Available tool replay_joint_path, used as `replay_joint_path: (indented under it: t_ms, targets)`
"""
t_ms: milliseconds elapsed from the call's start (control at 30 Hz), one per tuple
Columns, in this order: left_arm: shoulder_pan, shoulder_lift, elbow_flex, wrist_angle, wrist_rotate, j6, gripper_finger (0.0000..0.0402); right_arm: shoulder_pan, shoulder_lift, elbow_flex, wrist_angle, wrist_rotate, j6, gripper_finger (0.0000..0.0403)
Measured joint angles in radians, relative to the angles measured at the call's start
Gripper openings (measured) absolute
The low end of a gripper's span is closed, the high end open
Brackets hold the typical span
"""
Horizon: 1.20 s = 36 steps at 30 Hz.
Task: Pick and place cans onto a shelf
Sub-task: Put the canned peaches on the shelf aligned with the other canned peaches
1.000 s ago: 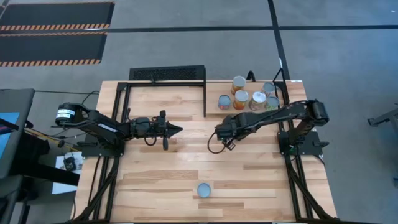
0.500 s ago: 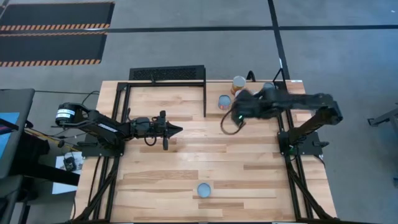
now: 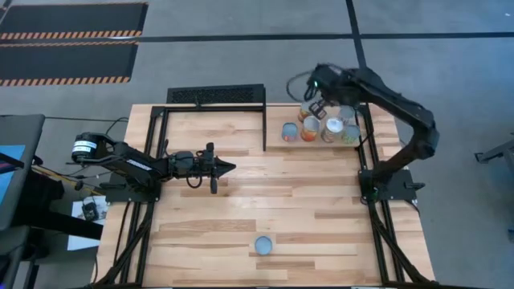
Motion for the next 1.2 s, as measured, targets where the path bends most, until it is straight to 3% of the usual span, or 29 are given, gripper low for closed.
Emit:
replay_joint_path:
  t_ms: [133, 300, 700, 933, 1200]
  targets:
    - [0.0, 0.0, 0.0, -0.003, -0.005, 0.001, 0.0006, -0.121, 0.061, 0.0, 0.061, -0.121, -0.133, 0.0004]
    - [0.0, 0.0, 0.0, -0.007, -0.006, 0.006, 0.0006, -0.202, 0.126, -0.007, 0.013, -0.156, -0.135, 0.0004]
    - [0.0, 0.0, 0.0, -0.024, -0.006, 0.016, 0.0006, -0.248, 0.045, -0.268, 0.171, -0.254, -0.114, 0.0003]
    - [0.0, 0.0, 0.002, -0.02, -0.007, 0.016, 0.0006, -0.292, 0.044, -0.341, 0.315, -0.317, -0.155, 0.0002]
    - [0.0, 0.0, 0.002, -0.02, -0.007, 0.015, 0.0006, -0.311, 0.044, -0.376, 0.325, -0.35, -0.154, 0.0003]
